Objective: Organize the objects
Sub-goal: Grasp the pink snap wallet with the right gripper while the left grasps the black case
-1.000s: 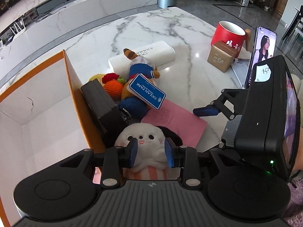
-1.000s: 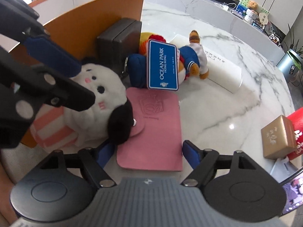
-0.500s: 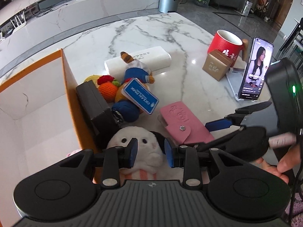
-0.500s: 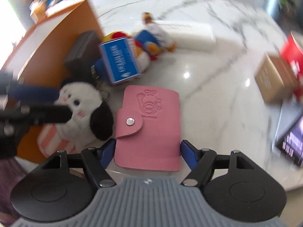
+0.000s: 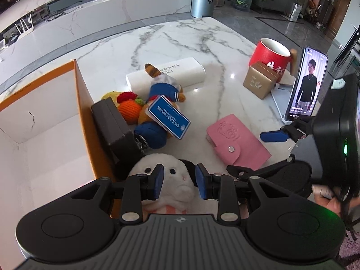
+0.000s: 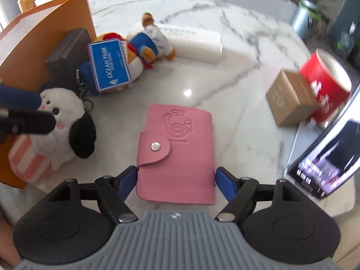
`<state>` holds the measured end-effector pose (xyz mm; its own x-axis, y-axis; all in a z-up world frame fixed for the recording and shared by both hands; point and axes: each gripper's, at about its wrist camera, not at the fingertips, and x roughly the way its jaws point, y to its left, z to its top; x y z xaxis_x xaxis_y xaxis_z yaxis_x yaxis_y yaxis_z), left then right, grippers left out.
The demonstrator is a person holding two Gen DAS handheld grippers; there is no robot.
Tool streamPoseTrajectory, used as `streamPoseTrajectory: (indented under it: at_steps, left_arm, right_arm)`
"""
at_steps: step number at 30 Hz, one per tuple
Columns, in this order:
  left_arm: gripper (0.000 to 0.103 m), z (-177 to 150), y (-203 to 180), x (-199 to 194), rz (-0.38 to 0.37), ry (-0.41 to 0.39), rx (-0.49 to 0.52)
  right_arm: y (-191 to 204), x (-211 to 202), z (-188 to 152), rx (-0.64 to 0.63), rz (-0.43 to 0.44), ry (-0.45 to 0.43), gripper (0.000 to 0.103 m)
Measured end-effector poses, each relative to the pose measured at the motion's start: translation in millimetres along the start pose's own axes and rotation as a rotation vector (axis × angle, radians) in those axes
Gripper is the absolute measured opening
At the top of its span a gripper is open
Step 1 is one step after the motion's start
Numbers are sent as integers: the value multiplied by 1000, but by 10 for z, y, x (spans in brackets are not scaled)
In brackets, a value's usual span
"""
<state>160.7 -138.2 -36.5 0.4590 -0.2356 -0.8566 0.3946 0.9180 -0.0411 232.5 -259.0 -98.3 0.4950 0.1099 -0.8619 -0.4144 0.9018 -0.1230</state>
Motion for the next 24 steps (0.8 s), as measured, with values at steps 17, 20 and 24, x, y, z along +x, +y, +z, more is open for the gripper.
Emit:
streamPoseTrajectory:
  at_steps: [17, 20, 24]
  left_arm:
    - [37, 235, 180, 2, 87, -29, -42]
    - [37, 326, 174, 44, 140, 1, -30]
    - [37, 389, 187, 112, 179, 47, -29]
  right_arm:
    - [311, 26, 65, -172, -80, -21, 58]
    - [280, -30, 82, -150, -43, -26, 44]
    - [200, -91, 109, -104, -4, -35, 35]
